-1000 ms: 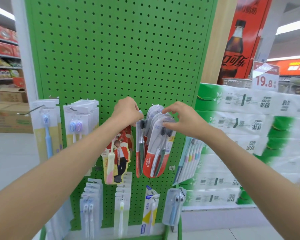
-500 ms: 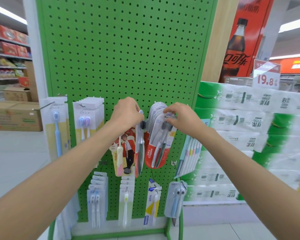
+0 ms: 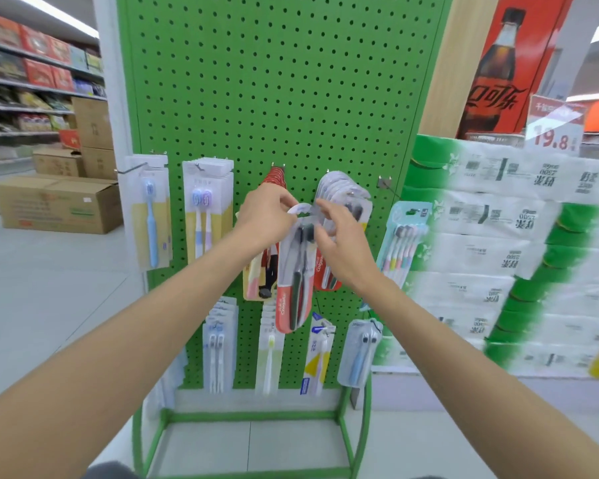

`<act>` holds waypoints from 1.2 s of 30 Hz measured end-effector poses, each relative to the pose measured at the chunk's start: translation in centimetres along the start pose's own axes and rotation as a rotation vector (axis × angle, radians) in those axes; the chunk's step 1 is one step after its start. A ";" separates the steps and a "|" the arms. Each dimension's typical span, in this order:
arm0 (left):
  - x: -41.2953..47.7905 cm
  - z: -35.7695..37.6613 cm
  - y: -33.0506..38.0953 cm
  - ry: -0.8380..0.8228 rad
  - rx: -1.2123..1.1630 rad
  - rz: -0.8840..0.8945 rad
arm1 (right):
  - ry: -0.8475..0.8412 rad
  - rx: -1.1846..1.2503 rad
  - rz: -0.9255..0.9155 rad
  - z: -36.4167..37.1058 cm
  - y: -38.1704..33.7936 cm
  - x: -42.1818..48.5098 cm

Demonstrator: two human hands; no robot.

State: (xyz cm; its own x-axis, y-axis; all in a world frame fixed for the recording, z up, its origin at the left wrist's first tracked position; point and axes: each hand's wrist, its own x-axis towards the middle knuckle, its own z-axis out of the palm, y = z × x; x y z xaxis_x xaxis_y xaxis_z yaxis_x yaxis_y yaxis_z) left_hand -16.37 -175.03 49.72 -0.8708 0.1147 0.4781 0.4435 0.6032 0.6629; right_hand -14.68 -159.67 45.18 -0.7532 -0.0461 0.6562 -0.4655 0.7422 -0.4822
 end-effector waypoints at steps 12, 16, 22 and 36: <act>-6.8 7.3 -9.1 -0.141 -0.584 -0.310 | 0.053 0.498 0.372 7.4 3.7 -8.3; -8.7 10.8 -11.5 -0.225 -0.666 -0.368 | 0.064 0.550 0.455 8.8 5.9 -10.9; -9.9 11.4 -13.0 -0.334 -0.587 -0.384 | 0.087 0.627 0.633 8.9 7.0 -11.8; -11.8 11.5 -14.3 -0.158 -0.874 -0.611 | -0.343 1.043 0.828 9.4 7.9 -16.3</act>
State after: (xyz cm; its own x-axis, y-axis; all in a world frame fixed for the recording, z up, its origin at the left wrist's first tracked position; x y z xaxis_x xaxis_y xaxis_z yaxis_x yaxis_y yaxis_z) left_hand -14.91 -175.98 27.98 -0.9861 0.1235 -0.1116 -0.1321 -0.1725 0.9761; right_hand -10.48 -159.36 25.24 -0.9841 -0.1150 -0.1352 0.1563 -0.2010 -0.9670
